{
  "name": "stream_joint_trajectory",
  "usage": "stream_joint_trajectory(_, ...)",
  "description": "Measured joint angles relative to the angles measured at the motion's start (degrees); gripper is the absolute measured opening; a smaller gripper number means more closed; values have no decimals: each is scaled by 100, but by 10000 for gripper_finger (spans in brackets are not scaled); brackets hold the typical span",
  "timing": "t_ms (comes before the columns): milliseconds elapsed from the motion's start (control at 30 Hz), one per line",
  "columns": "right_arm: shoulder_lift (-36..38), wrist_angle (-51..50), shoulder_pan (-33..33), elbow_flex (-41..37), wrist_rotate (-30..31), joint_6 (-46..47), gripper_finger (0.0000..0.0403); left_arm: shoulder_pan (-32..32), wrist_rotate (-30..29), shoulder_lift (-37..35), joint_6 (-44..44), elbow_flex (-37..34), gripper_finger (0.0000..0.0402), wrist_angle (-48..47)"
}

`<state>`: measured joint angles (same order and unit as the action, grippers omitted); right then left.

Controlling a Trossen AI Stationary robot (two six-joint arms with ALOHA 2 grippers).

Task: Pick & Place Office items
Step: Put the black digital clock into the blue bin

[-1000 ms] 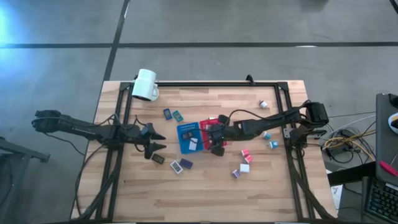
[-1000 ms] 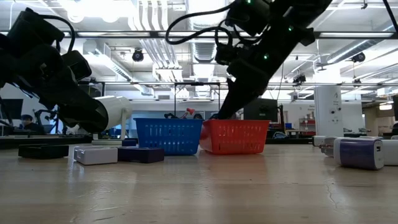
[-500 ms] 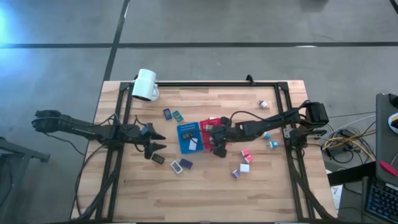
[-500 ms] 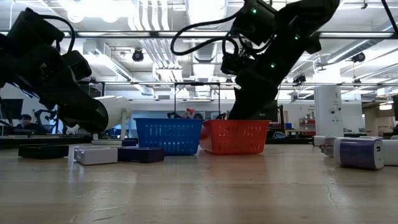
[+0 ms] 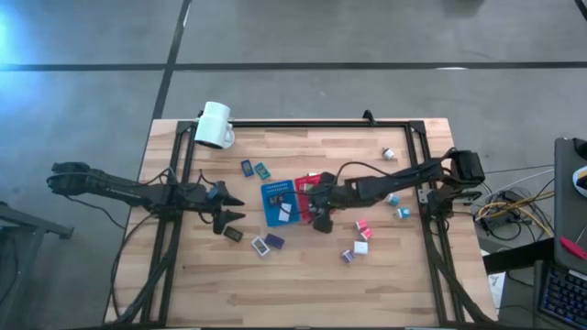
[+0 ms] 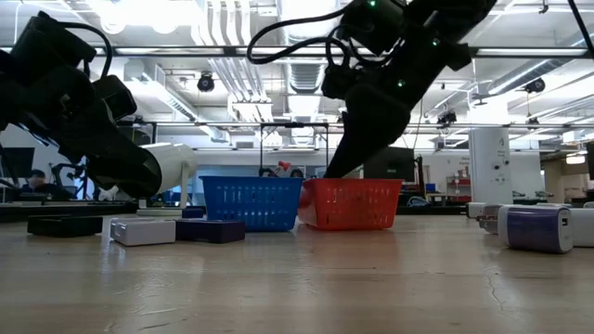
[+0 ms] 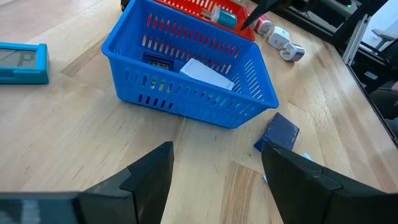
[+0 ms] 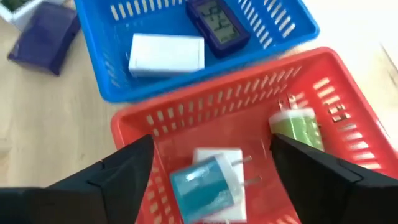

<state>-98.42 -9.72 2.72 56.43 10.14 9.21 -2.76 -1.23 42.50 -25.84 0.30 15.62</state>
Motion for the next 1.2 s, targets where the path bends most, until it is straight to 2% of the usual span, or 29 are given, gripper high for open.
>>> stream_joint_trajectory(200,380,-1331,1,366,41,185,328,-2,1,0,4,2,250,-13)
stream_joint_trajectory(333,794,-2009,84,376,314,429,329,-2,0,1,4,0,250,-30)
stream_joint_trajectory(500,1376,-2149,264,19,402,797,327,-2,-4,-4,6,0,250,-22)
stream_joint_trajectory(667,1610,-2124,506,-507,332,1230,326,-2,-4,-2,8,0,250,-22)
stream_joint_trajectory(733,1587,-1985,598,-761,233,1375,324,-2,-4,-2,7,0,250,-22)
stream_joint_trajectory(900,1444,-846,832,-1459,132,1480,325,-2,-4,-5,69,0,250,32)
stream_joint_trajectory(1033,1322,-72,996,-1779,128,1473,320,-2,-4,-44,195,4,250,441)
stream_joint_trajectory(1200,1320,471,1103,-1984,136,1431,309,0,-55,-103,523,613,250,184)
